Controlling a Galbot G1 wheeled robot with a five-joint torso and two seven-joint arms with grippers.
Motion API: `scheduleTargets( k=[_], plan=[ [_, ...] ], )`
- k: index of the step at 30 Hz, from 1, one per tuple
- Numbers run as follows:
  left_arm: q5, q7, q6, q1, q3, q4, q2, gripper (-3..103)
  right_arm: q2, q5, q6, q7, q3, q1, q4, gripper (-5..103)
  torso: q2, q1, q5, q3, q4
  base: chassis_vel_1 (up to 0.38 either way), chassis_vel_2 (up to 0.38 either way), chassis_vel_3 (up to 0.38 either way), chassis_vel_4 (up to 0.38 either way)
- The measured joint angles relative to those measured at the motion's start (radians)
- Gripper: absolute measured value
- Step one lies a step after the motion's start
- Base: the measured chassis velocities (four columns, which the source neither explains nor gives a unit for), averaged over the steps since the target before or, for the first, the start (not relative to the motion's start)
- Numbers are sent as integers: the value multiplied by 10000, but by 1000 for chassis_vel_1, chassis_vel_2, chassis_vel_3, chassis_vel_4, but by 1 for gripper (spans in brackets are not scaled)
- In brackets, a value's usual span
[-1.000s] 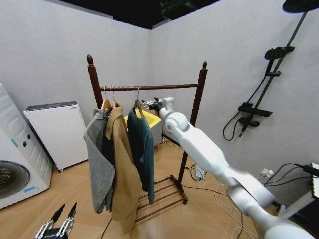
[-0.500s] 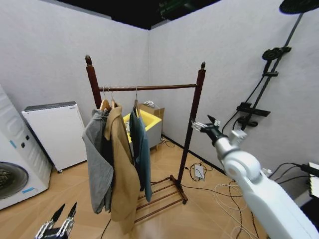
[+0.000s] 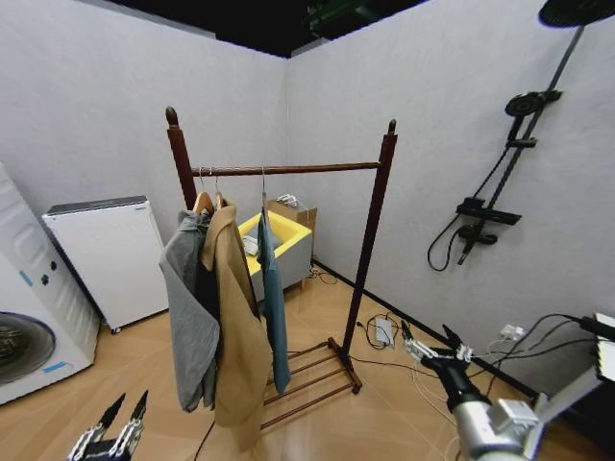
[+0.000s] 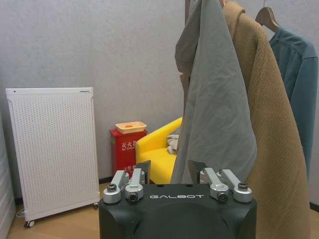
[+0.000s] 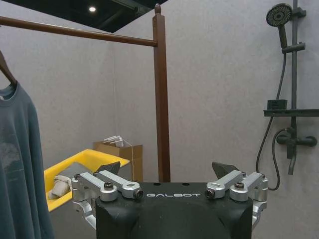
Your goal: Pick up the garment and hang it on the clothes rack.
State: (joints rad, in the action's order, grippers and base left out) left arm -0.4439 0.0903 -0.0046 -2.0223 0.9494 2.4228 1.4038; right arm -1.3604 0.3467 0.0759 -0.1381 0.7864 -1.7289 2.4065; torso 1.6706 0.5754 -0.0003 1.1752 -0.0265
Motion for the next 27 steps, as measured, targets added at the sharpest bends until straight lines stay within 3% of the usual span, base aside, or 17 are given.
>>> scheduleTargets(
  k=[8,27],
  plan=[
    [0,0,0,0,0,0,0,46,-363,-87,-791,652,186,-457,205,100,-1,2,2,0,-1,0,0,0,0],
    [0,1,0,0,0,0,0,46,-409,45,-882,665,304,-375,37,100,-1,3,3,1,-1,0,0,0,0]
  ],
)
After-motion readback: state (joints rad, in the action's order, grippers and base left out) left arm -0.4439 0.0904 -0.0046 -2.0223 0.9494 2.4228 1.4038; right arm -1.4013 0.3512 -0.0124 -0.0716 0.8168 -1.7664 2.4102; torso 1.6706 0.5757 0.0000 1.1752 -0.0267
